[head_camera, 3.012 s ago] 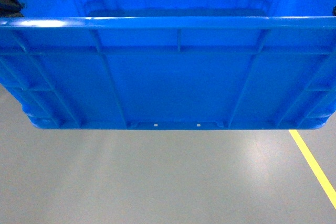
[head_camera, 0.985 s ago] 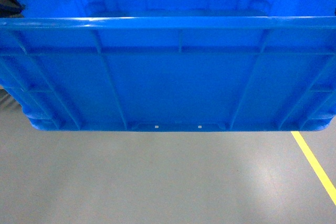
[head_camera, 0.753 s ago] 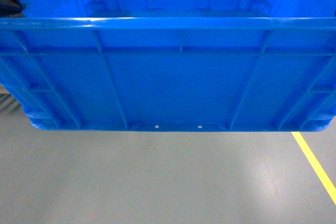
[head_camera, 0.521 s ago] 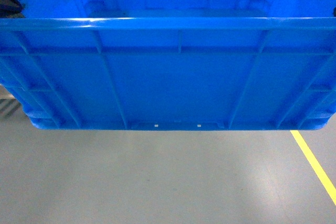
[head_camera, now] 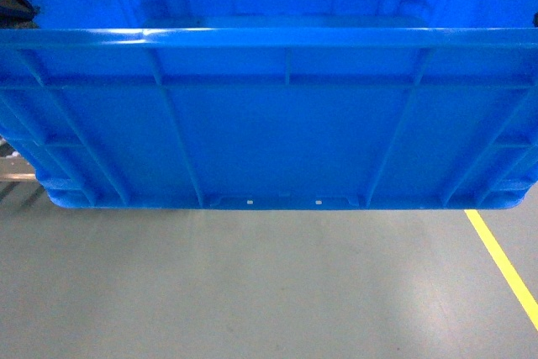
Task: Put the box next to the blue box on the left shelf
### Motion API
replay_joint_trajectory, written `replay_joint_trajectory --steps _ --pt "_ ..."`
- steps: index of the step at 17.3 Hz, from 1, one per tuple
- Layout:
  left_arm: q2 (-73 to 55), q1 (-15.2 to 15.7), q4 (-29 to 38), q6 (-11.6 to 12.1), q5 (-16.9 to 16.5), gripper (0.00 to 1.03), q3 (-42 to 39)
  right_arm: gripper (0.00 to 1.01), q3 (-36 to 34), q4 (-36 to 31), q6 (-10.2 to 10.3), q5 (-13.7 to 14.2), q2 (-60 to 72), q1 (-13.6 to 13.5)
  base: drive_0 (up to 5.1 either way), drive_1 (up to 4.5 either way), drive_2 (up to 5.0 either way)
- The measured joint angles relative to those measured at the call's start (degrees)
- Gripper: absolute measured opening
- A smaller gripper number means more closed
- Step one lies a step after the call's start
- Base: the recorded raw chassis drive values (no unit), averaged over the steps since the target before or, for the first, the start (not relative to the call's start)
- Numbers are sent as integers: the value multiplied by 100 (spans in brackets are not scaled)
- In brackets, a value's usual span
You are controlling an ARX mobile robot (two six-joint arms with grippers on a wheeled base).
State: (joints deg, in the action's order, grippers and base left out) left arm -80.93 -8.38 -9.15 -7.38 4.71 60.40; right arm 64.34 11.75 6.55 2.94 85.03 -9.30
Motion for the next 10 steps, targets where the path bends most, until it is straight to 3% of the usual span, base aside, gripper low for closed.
replay_joint_trajectory --steps 10 --pt "-2 0 -9 4 -2 7 0 7 -4 22 2 2 0 0 0 430 -431"
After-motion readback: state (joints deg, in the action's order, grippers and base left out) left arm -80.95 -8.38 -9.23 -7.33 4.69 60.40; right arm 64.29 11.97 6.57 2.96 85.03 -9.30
